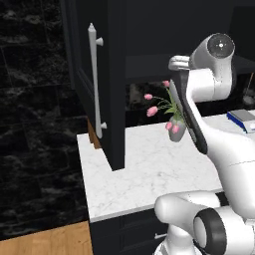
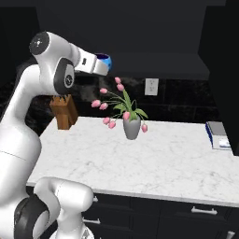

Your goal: Gather all objects into one cabinet and sort the glasses and bowls to opposite sides.

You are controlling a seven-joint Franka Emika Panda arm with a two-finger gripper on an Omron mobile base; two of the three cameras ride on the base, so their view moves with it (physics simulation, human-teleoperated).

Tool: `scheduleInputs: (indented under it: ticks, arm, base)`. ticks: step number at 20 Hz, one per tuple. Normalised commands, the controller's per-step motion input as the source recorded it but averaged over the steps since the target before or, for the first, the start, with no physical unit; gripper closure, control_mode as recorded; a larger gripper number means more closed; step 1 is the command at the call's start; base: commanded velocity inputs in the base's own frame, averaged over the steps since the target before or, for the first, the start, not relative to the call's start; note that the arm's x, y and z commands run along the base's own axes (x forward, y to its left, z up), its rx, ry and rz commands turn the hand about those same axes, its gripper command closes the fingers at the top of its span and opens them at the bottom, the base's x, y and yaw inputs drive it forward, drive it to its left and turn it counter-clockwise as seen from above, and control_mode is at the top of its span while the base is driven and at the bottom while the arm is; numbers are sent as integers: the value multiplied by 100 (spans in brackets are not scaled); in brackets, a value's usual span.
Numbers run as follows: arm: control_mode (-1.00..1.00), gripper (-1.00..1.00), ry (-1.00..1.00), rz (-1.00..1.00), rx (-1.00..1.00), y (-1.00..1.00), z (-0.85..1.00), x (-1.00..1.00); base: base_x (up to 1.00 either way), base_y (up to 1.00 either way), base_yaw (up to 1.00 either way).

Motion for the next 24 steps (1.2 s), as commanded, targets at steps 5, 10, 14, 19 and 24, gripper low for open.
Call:
scheduleInputs:
  ticks: [5, 10, 14, 19, 24]
  arm:
    - [-100, 100, 3, 19, 0, 15, 23, -91]
    - [-100, 100, 1, 23, 0, 17, 7, -100]
    - [-100, 100, 0, 10, 0, 14, 8, -100]
    - [-100, 100, 0, 1, 0, 15, 3, -96]
    - [-100, 100, 3, 0, 0, 25, 8, -56]
  base:
    - [0, 0, 0]
    - [0, 0, 0]
    - [0, 0, 0]
    - [0, 0, 0]
    - [0, 0, 0]
